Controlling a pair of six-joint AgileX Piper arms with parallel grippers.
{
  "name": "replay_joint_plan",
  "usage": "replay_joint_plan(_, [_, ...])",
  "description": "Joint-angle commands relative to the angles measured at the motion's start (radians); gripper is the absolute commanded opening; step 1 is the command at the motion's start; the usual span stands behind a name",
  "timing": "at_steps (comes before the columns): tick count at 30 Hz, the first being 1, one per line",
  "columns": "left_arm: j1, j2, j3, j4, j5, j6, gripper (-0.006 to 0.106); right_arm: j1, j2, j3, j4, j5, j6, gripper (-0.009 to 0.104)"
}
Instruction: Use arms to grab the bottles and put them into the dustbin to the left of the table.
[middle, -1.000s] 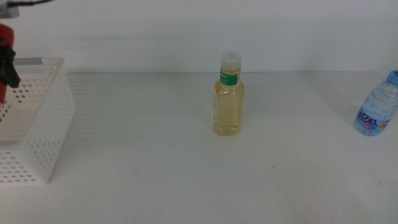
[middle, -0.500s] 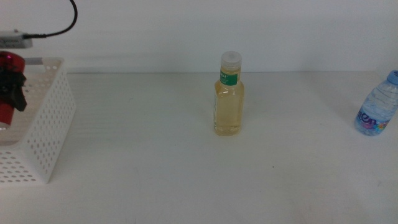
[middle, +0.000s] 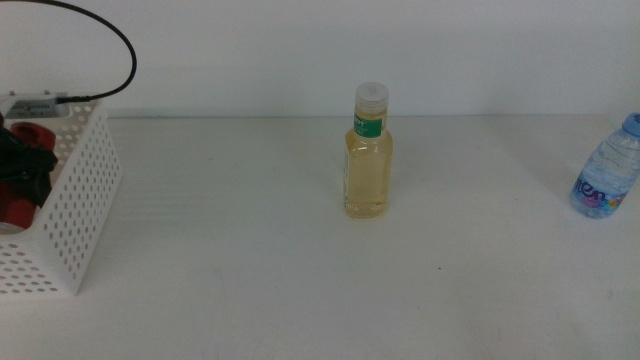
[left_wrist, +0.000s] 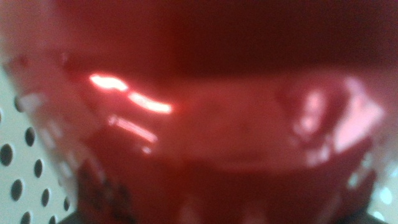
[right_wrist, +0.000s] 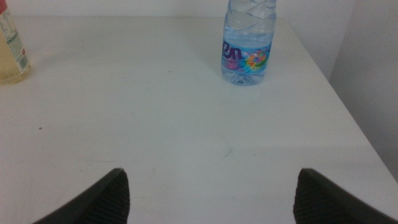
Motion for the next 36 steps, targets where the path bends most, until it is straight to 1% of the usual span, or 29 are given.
replay_joint_plan(1, [0.000, -0.061, -0.035, -0.009, 0.058, -0.022, -0.005, 0.000, -0.027, -0.008, -0.014, -0.050, -0.013, 0.079])
replay_joint_plan(3, [0.000, -0.054, -0.035, -0.008, 0.042, -0.032, -0.004, 0.000, -0.027, -0.008, -0.014, -0.050, -0.013, 0.079])
replay_joint_plan(5, [0.000, -0.048, -0.035, -0.008, 0.035, -0.035, -0.001, 0.000, -0.027, -0.008, -0.014, -0.050, -0.013, 0.079])
replay_joint_plan(9, [0.000, -0.045, -0.035, -0.010, 0.035, -0.035, 0.012, 0.000, -0.027, -0.008, -0.014, -0.050, -0.013, 0.079])
replay_joint_plan(10, [0.000, -0.045, -0.035, -0.011, 0.035, -0.035, 0.022, 0.000, -0.027, -0.008, -0.014, -0.050, -0.013, 0.079])
replay_joint_plan(11, [-0.001, -0.045, -0.035, -0.001, 0.035, -0.038, 0.070, 0.000, -0.027, -0.008, -0.014, -0.050, -0.013, 0.079])
replay_joint_plan(14, [-0.001, -0.045, -0.035, 0.019, 0.036, -0.054, 0.088, 0.000, -0.027, -0.008, -0.014, -0.050, -0.013, 0.079])
replay_joint_plan(15, [-0.002, -0.047, -0.036, 0.024, 0.041, -0.062, 0.090, 0.000, -0.027, -0.008, -0.014, -0.050, -0.013, 0.079])
replay_joint_plan(20, [-0.019, -0.074, -0.040, 0.037, 0.065, -0.100, 0.090, 0.000, -0.027, -0.008, -0.014, -0.050, -0.013, 0.079])
replay_joint_plan(27, [-0.075, -0.220, -0.040, 0.070, 0.065, -0.187, 0.086, 0.000, -0.027, -0.008, -0.014, -0.050, -0.013, 0.079])
replay_joint_plan(32, [-0.123, -0.359, -0.037, 0.062, 0.076, -0.215, 0.082, 0.000, -0.027, -0.008, -0.014, -0.050, -0.013, 0.079])
replay_joint_plan(36, [-0.176, -0.480, 0.018, 0.026, 0.063, -0.217, 0.078, 0.000, -0.027, -0.008, -0.014, -0.050, -0.013, 0.079])
